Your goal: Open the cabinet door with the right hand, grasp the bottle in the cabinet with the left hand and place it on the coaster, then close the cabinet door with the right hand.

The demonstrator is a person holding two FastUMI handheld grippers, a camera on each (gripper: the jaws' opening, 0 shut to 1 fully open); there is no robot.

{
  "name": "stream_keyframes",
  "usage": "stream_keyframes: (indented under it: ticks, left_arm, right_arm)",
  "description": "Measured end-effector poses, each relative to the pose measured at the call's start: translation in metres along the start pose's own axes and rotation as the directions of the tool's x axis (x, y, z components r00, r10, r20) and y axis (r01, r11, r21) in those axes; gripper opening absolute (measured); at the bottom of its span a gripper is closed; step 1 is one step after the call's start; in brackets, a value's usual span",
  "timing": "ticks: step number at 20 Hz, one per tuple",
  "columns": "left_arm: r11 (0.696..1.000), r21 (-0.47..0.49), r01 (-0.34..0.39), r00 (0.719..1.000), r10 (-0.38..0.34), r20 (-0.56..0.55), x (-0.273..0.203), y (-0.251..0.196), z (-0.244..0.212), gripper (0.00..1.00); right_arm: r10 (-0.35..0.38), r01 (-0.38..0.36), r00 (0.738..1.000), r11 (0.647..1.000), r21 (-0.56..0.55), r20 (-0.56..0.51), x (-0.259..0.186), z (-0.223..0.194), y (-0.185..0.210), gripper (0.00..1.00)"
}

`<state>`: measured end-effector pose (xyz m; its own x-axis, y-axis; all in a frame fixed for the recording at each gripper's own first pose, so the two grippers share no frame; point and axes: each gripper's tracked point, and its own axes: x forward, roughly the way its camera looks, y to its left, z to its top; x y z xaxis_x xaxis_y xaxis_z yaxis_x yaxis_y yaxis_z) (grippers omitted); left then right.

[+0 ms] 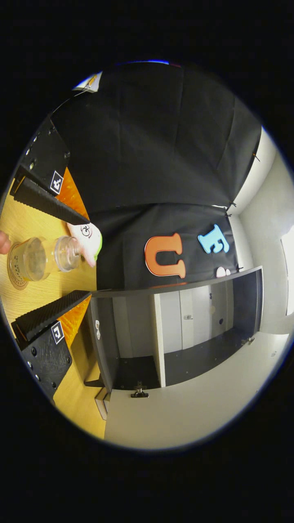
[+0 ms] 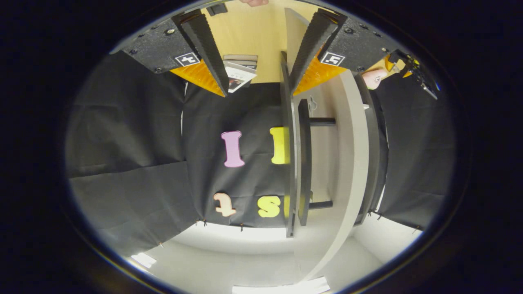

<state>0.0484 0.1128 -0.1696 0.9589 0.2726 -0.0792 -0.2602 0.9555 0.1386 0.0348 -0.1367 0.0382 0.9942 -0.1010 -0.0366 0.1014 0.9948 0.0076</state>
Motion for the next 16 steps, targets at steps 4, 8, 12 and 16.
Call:
stream_keyframes:
  ticks: [4,8,12,16]
  left_arm:
    - [0.997,-0.019,0.08,0.997,-0.08,0.016,-0.006,-0.015,0.048,0.96]
    - [0.992,-0.03,0.123,0.991,-0.124,-0.054,-0.02,-0.033,0.072,0.96]
    - [0.987,-0.052,0.155,0.985,-0.158,-0.069,-0.04,-0.05,0.101,0.96]
    - [0.977,-0.082,0.198,0.978,-0.203,-0.051,-0.053,-0.061,0.131,0.96]
  right_arm:
    - [-0.02,0.021,1.0,0.999,-0.025,0.019,0.0,0.005,-0.001,0.92]
    - [-0.013,0.013,1.0,1.0,-0.016,-0.007,0.001,0.001,0.0,0.92]
    - [0.001,-0.001,1.0,1.0,-0.001,-0.027,0.002,0.001,0.002,0.92]
    - [0.019,-0.019,0.998,1.0,-0.001,-0.054,0.001,0.0,0.006,0.92]
